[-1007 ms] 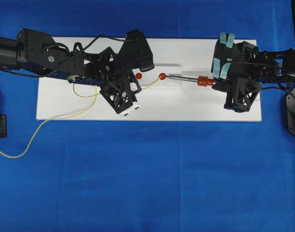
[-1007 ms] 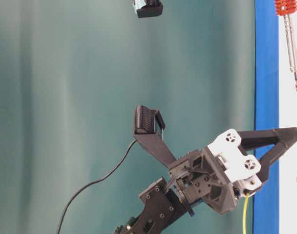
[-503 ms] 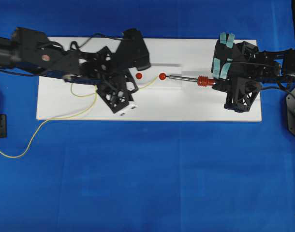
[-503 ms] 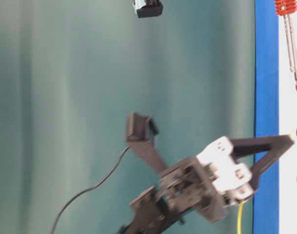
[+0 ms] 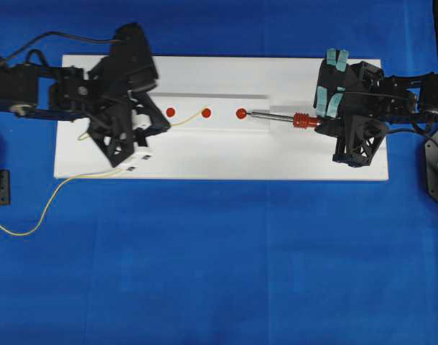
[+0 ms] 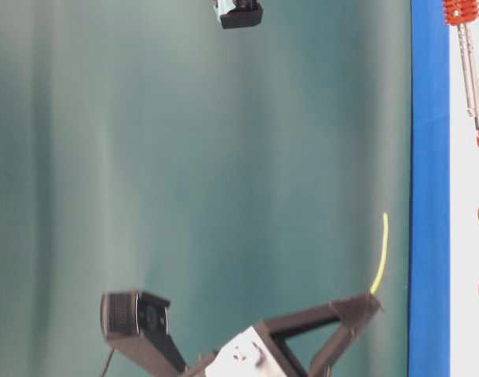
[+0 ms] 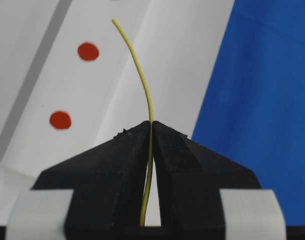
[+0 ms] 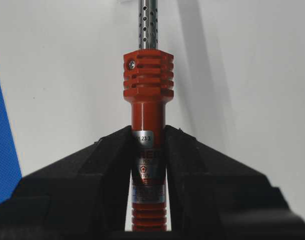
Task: Touch the tip of the soldering iron to the tip of the solder at the mark.
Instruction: 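Withdraw both tools and lower them back onto the table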
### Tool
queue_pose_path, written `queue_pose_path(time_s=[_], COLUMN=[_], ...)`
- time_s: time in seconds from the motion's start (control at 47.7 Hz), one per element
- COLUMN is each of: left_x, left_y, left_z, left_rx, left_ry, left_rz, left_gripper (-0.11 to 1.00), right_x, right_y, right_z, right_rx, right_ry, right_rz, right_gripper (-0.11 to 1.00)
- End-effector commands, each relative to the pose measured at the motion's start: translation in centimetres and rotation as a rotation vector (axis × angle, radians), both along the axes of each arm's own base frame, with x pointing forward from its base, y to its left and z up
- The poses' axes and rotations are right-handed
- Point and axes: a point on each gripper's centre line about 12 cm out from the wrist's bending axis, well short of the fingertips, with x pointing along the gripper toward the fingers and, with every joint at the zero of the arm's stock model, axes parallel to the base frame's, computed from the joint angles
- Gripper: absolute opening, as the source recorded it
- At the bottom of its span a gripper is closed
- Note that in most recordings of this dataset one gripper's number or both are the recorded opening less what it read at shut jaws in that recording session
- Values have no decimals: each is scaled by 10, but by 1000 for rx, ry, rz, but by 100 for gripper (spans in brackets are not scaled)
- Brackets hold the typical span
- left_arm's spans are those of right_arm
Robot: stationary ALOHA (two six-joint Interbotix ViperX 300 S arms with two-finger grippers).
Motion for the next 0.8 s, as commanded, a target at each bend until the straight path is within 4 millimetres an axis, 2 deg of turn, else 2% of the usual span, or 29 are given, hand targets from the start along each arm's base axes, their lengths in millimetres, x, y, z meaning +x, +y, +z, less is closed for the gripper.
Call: queue_pose_path(time_s=[0.0, 0.147, 0.273, 0.566, 0.776], left_x=[-3, -6, -10, -24, -34], left_y=[-1, -2, -3, -4, -5], left_z=[12, 11, 9, 8, 7], left_rx=[2, -6, -5, -15, -16], left_ry=[-51, -50, -48, -57, -86], left_rz=[-1, 4, 3, 12, 14], left_gripper=[2, 2, 2, 2, 2], right_x=[7, 7, 1, -35, -45], right_y=[-1, -1, 0, 8, 11], right_z=[12, 14, 25, 57, 68], right_rx=[-13, -14, -22, -54, -66], right_ry=[-51, -58, -99, -263, -318], right_rz=[2, 1, 0, -4, -4], right_gripper=[7, 6, 7, 6, 7])
